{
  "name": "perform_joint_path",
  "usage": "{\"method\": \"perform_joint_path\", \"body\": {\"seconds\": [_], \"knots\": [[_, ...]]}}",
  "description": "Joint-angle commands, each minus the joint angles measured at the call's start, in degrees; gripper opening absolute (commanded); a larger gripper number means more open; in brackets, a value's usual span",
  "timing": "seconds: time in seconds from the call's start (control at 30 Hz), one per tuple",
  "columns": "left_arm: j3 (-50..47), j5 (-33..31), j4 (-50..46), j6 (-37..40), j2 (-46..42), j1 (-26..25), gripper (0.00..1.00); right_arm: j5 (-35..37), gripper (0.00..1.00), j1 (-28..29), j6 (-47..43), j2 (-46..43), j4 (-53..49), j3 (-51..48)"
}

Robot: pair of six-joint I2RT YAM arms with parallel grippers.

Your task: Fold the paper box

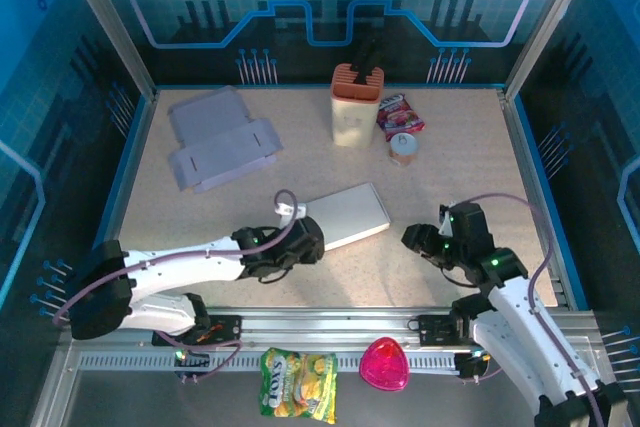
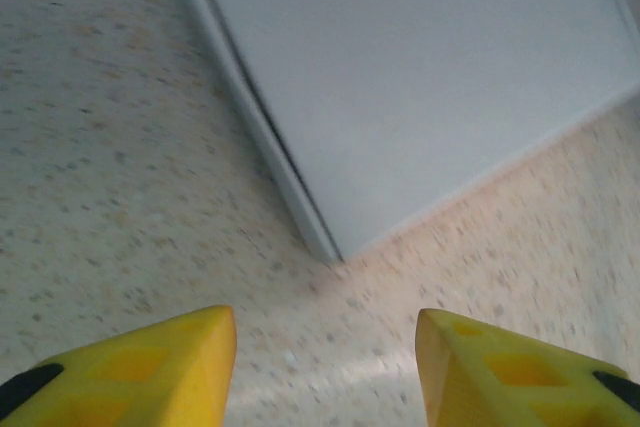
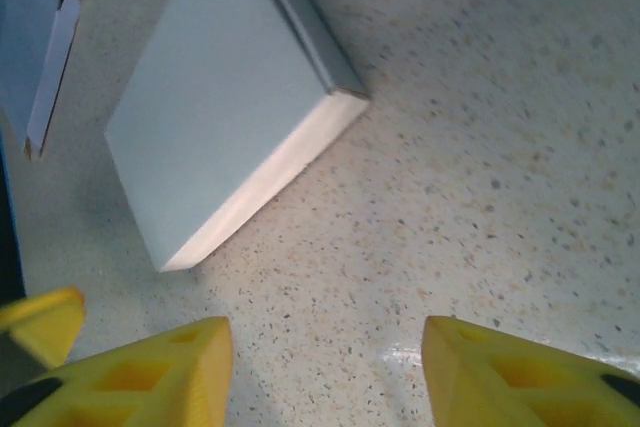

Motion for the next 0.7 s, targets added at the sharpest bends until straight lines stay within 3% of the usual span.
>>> {"method": "perform_joint_path", "body": {"seconds": [0.0,0.3,0.53,0.67], "knots": [[-1.79,8.05,6.35,-2.47,-1.22,5.01,0.54,2.74,0.59,3.42,-7.16,2.58,-4.07,5.16],[0.39,16.82,12.42,-1.69,8.37,13.62,0.51,19.97,0.71,22.22,-10.19,9.58,-11.17,20.14],[4.00,20.66,18.46,-1.41,18.11,13.85,0.37,22.05,0.72,27.15,-10.25,11.14,-9.92,24.78],[7.20,22.81,21.04,-1.68,23.82,13.45,0.25,22.36,0.71,27.72,-10.06,10.63,-9.63,25.34]]}}
